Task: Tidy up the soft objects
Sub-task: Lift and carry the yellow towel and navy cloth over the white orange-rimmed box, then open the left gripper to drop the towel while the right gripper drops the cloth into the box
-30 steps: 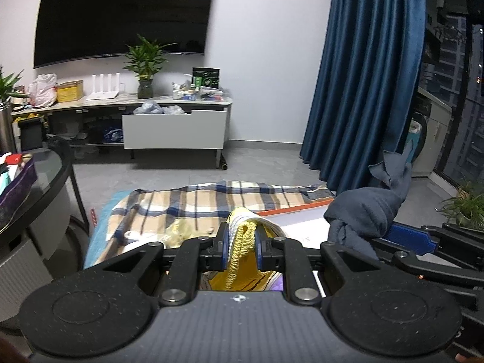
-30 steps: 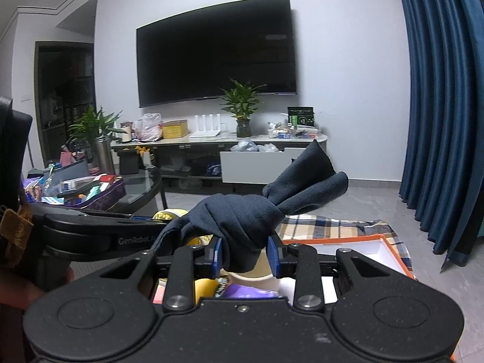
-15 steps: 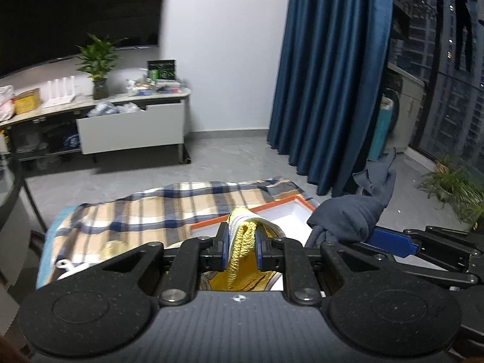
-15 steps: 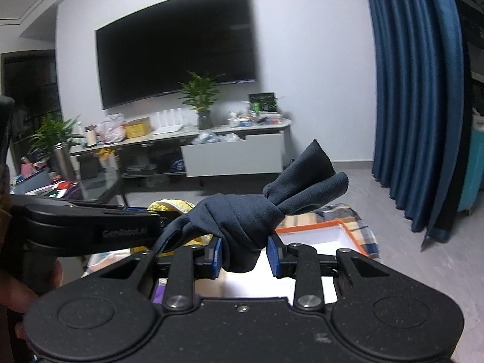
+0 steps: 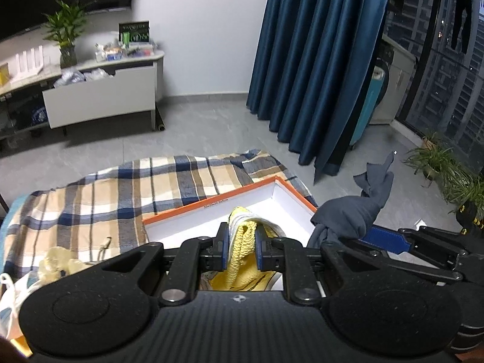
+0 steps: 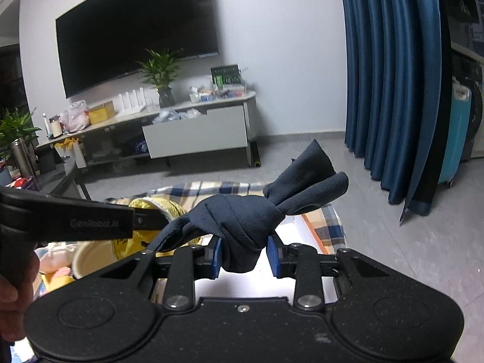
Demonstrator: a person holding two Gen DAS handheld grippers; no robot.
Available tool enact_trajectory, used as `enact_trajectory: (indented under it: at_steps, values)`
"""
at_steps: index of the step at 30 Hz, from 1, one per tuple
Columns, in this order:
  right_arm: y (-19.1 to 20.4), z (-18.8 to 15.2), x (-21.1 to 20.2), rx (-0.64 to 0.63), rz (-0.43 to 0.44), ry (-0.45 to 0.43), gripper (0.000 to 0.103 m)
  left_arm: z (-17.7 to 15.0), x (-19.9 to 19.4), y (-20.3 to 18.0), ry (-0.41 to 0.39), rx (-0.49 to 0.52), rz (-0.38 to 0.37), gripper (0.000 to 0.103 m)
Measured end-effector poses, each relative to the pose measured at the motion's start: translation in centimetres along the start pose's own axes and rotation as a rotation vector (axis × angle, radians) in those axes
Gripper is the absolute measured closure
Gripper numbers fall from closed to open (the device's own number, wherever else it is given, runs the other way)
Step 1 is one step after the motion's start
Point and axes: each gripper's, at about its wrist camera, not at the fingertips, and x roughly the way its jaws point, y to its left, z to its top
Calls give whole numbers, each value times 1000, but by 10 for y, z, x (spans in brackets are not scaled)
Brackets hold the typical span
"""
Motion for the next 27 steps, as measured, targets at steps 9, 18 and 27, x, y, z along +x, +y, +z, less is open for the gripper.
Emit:
enact_trajectory:
  at_steps: [9, 18, 27]
  values:
    - [-17, 6, 44, -5, -8, 60, 44, 7, 31, 4, 68, -41, -29, 64]
    - [-29, 6, 39, 11, -48, 33, 37, 10, 13, 6, 32, -35, 9, 37]
    - [-12, 9, -9, 48, -6, -25, 36, 5, -35, 1, -42, -2, 104, 14]
